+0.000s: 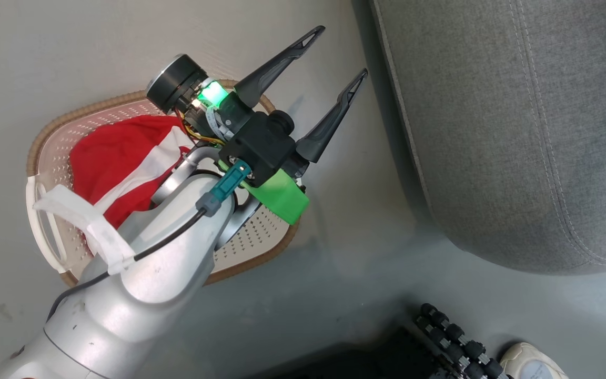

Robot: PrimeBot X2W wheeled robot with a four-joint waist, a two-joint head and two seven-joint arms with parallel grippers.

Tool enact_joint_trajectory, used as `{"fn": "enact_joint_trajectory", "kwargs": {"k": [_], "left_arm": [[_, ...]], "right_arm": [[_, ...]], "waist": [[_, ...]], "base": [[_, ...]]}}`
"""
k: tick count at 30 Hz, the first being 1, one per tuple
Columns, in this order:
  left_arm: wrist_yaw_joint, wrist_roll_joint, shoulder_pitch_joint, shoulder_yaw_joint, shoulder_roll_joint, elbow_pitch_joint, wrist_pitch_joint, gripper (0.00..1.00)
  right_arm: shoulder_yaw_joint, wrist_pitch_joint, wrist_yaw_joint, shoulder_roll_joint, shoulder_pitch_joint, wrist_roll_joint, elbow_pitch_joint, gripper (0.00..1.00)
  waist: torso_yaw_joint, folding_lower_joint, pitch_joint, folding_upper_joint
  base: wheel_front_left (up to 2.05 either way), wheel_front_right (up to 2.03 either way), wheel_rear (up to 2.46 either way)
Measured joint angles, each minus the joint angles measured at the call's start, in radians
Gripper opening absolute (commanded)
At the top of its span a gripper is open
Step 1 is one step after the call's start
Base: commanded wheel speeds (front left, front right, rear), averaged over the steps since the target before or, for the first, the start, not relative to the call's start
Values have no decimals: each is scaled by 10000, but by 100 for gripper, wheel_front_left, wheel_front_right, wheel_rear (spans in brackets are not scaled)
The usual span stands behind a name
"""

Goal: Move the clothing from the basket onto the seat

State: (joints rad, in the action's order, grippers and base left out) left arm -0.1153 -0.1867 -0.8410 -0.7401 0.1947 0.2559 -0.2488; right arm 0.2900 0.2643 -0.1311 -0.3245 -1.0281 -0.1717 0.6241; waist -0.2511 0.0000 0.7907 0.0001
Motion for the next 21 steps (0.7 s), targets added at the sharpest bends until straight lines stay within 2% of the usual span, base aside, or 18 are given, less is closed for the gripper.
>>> {"fn": "enact_joint_trajectory", "kwargs": {"k": [4, 5, 6, 7, 14, 21], "left_arm": [[21, -56, 0, 19, 2, 46, -52, 100], [29, -65, 1, 29, 0, 65, -67, 100], [71, -71, 2, 38, -2, 77, -75, 100], [98, -100, 4, 52, -15, 86, -77, 100], [198, -341, 399, 203, -150, 209, -125, 100], [326, -531, 1290, 748, -318, -69, -153, 100]], "right_arm": [[36, 0, 0, 316, 353, -17, 161, 0], [38, 0, 0, 362, 451, -15, 178, 22], [44, 0, 0, 399, 541, -15, 161, 97], [73, 0, 0, 458, 637, -27, 123, 100], [-40, 0, 0, 800, 2020, -144, -677, 100], [-359, 0, 0, 953, 3801, -188, -1546, 100]], "waist": [[3, 0, -138, 0], [8, 0, -188, 0], [12, 0, -234, 0], [17, 0, -300, 0], [52, 0, -962, 0], [145, 0, -1942, 0]], "base": [[0, 0, 0], [0, 0, 0], [0, 0, 0], [0, 0, 0], [0, 0, 0], [0, 0, 0]]}}
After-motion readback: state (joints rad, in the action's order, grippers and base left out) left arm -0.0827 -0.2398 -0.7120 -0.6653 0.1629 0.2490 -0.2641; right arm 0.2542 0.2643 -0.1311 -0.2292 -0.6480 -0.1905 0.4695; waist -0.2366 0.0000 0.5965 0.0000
